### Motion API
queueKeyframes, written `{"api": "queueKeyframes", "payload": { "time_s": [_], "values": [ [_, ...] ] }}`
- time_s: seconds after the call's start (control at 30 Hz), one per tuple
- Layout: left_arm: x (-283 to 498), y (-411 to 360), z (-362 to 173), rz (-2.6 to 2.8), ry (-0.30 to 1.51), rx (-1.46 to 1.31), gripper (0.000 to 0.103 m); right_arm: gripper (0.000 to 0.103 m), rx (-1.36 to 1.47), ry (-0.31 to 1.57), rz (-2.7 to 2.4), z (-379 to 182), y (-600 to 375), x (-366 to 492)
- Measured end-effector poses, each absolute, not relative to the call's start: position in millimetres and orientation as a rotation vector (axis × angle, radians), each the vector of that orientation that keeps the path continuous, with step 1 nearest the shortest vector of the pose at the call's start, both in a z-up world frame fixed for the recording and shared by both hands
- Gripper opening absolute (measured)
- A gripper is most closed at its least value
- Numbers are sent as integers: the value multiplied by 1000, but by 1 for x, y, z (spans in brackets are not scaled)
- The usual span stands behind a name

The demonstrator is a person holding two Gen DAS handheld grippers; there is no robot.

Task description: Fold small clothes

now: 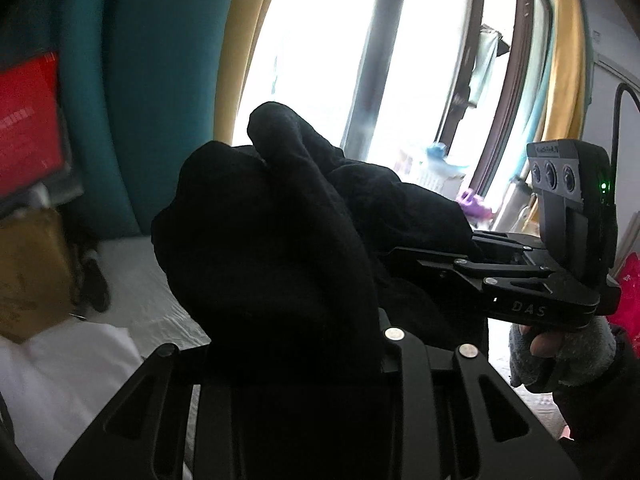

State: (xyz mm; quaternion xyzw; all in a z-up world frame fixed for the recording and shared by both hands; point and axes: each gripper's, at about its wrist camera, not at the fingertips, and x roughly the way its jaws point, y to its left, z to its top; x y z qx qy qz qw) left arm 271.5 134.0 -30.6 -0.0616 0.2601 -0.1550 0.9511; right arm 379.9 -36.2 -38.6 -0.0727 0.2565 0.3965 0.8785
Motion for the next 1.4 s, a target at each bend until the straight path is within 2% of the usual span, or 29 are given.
{"api": "queueKeyframes", "payload": {
  "time_s": [0.3, 0.73, 1.03, 1.4],
  "values": [
    [194, 138, 27, -266, 376, -87, 28, 24, -183, 362, 872, 18, -44, 286],
    [124, 181, 58, -178, 281, -24, 28, 24, -189, 256, 979, 55, -4, 213],
    [126, 217, 33, -141, 395, -26, 28, 24, -190, 346, 1019, 31, 34, 210],
    [187, 267, -43, -158, 593, -132, 28, 24, -158, 551, 999, -42, 76, 278]
  ]
}}
